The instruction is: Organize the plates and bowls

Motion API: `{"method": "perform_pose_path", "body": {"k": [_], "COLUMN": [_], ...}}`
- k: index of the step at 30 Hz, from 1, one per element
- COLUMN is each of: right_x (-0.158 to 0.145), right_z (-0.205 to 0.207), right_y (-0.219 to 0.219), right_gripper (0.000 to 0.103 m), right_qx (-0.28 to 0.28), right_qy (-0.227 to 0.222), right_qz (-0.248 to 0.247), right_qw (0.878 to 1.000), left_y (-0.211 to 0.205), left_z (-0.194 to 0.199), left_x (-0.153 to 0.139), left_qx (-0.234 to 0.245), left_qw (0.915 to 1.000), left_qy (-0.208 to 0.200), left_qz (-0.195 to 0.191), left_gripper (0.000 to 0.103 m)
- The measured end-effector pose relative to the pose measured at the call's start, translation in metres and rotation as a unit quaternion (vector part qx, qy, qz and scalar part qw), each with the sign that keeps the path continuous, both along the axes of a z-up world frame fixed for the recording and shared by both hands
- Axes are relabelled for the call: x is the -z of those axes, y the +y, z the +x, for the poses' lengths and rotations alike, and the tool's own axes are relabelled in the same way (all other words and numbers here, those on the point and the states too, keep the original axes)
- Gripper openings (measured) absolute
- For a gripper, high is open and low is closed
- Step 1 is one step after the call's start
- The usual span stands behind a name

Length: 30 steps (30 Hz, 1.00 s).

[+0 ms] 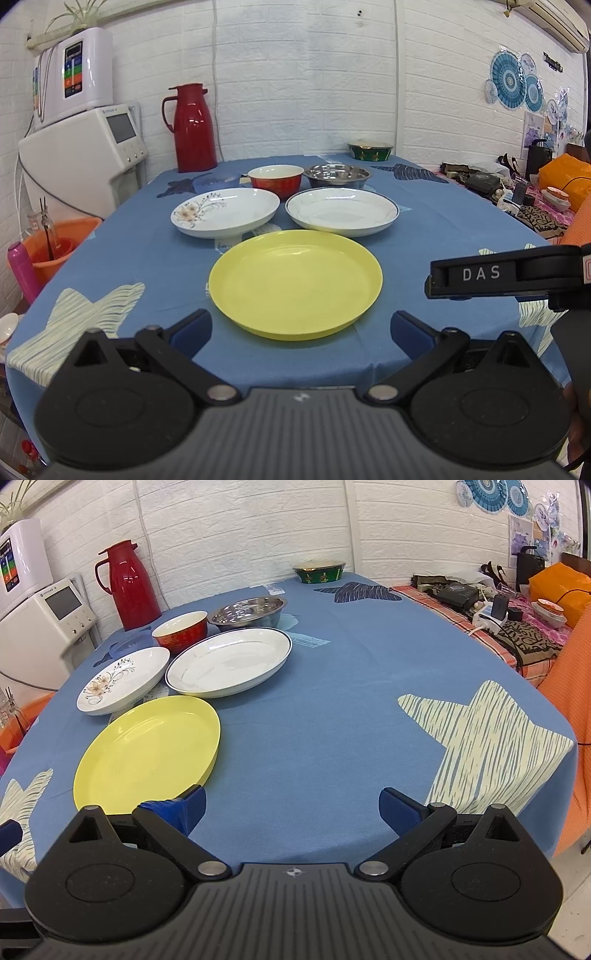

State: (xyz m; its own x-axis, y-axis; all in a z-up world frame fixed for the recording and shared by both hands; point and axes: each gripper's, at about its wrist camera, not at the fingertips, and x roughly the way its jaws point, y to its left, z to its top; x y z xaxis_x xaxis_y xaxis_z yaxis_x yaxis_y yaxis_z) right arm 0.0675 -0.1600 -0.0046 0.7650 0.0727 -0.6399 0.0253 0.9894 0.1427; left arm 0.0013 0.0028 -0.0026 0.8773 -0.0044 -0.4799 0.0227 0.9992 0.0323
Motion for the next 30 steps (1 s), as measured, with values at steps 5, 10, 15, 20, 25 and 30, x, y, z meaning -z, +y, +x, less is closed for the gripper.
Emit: {"method": "perform_pose_path", "body": {"k": [5, 10, 15, 20, 25, 30], "right_x": [-0.001, -0.001, -0.002, -0.003, -0.007, -0.011], "right_z": [0.000, 0.000, 0.000, 0.000, 0.001, 0.008], "right_y": [0.001, 0.003, 0.003, 0.005, 0.002, 0.002], "right_gripper": [0.088, 0.088, 0.088, 0.088, 0.088, 0.088], "right_qx": [-0.001, -0.003, -0.004, -0.002, 0.003, 0.011], "right_qy": [0.000, -0.001, -0.002, -0.004, -0.011, -0.018], "right_qz": [0.001, 0.002, 0.003, 0.005, 0.011, 0.026], "right_qw": [1.000, 1.000, 1.000, 1.000, 1.000, 0.999], "left_y": [0.000, 0.001, 0.001, 0.004, 0.008, 0.014], "left_z": [0.000, 0.001, 0.001, 0.002, 0.008, 0.018], "left_x": [0.000, 0.000, 0.000, -0.001, -0.001, -0.001], "left_qx": [-0.001, -0.001, -0.002, -0.003, -0.001, -0.001], "left_qw": [1.0000, 1.0000, 1.0000, 1.0000, 1.0000, 0.9998], "left_qy": [0.001, 0.001, 0.002, 0.002, 0.007, 0.014], "left_qz": [-0.001, -0.001, -0.001, -0.004, -0.007, -0.011], "left_gripper": [0.103, 0.103, 0.103, 0.103, 0.103, 0.103]}}
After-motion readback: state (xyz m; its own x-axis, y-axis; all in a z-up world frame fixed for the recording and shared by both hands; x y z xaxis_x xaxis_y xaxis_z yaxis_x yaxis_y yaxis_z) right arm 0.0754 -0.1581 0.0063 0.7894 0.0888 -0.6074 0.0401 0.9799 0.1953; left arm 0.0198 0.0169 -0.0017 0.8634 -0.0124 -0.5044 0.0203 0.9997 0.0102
